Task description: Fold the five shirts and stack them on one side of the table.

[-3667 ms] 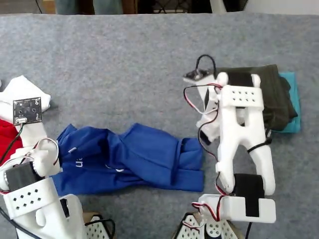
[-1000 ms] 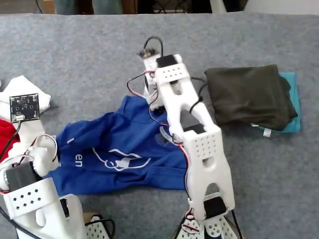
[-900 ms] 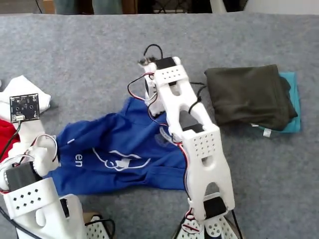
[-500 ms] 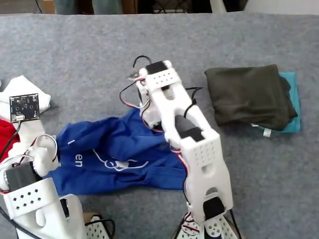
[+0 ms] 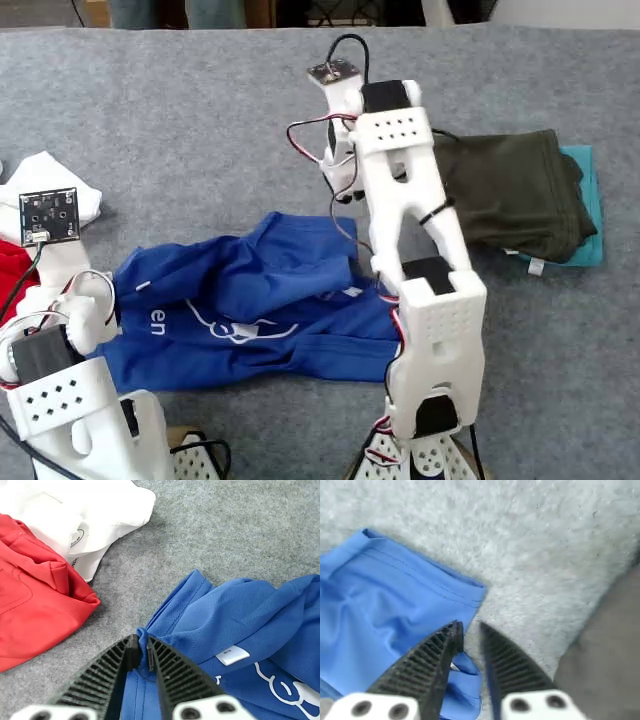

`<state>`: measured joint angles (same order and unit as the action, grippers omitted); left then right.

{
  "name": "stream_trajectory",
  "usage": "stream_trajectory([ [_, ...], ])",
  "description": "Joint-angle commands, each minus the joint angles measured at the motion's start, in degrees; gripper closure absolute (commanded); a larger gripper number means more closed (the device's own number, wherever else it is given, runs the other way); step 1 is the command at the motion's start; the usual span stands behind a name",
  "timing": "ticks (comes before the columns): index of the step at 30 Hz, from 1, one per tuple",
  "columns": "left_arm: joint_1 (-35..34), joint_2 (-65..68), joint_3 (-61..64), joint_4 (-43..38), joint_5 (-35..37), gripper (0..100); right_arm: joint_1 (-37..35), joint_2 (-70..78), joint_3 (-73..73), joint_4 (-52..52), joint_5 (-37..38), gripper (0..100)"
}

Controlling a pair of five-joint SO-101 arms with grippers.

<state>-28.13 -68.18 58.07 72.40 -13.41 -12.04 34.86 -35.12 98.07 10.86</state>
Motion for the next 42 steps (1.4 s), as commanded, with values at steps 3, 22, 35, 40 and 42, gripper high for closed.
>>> stream_trajectory([
  [3,0.7,-0.3,-0.5,-0.5,-0.5,97,0.6,7.3,-2.8,-0.9,-2.0,75.8],
  [22,0.7,-0.3,-0.4,-0.5,-0.4,97,-0.2,14.8,-14.6,2.7,-6.1,75.9],
  [35,0.7,-0.3,-0.4,-0.8,-0.4,97,-4.7,18.1,-14.5,1.8,-7.6,75.9],
  [40,0.7,-0.3,-0.4,-1.0,-0.5,97,-3.5,21.2,-14.6,1.5,-7.7,75.9],
  [42,0.7,-0.3,-0.4,-1.0,-0.5,97,-3.3,22.0,-14.6,0.9,-7.7,75.9],
])
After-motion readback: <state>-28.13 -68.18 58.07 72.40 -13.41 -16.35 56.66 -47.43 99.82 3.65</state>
